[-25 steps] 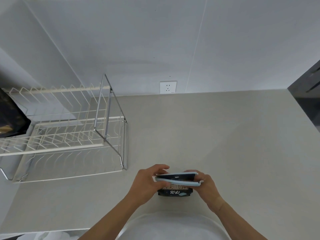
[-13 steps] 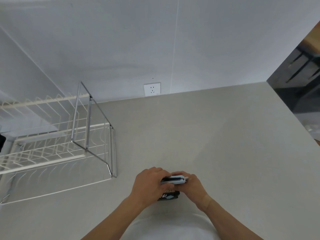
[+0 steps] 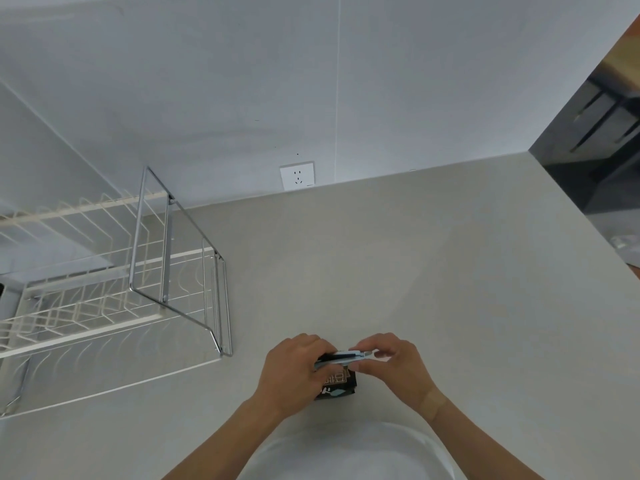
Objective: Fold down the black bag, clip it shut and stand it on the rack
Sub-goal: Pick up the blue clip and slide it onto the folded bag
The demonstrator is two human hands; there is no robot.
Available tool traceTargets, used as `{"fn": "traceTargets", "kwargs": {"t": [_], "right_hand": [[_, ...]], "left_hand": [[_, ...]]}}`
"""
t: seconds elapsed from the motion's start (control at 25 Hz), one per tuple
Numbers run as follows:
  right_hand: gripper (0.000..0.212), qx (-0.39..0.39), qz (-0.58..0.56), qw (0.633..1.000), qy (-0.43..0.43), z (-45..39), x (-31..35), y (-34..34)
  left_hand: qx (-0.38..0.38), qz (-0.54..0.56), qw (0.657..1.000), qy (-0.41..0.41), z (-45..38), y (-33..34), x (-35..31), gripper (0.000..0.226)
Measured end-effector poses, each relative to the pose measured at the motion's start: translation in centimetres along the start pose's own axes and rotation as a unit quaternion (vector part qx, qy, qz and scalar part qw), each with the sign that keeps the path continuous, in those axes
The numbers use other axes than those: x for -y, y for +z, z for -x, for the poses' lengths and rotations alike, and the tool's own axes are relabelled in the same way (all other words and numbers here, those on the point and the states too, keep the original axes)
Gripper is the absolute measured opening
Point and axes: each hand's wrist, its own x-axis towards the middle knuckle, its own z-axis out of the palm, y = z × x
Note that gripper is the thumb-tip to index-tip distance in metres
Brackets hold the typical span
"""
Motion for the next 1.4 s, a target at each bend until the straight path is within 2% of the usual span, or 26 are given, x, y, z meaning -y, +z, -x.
{"fn": "traceTargets", "kwargs": {"t": [0.28, 0.48, 0.88, 1.16, 1.4], "right_hand": [[0.014, 0.027, 0.044, 0.998, -0.041, -0.4, -0.2, -0.1], [0.023, 0.052, 0.034, 0.997, -0.042, -0.5, -0.1, -0.3], [0.028, 0.021, 0.078, 0.994, -0.075, 0.3, -0.2, 0.0], [0.026, 0.015, 0.087, 0.991, -0.1, 0.3, 0.5, 1.2], [0.023, 0.004, 0.076, 0.991, -0.112, 0.7, 0.7, 1.8]], "left_hand": [[-0.002, 0.007, 1.0, 0.006, 0.3, 0.0, 0.1, 0.019], [0.002, 0.011, 1.0, 0.019, 0.6, -0.1, 0.5, 0.021], [-0.006, 0.002, 0.999, 0.032, 1.3, -0.3, 1.5, 0.035], [-0.072, 0.005, 0.996, 0.052, 1.4, -1.2, 0.7, 0.011], [-0.049, -0.084, 0.985, 0.139, 0.2, -1.3, -0.5, 0.004]]}}
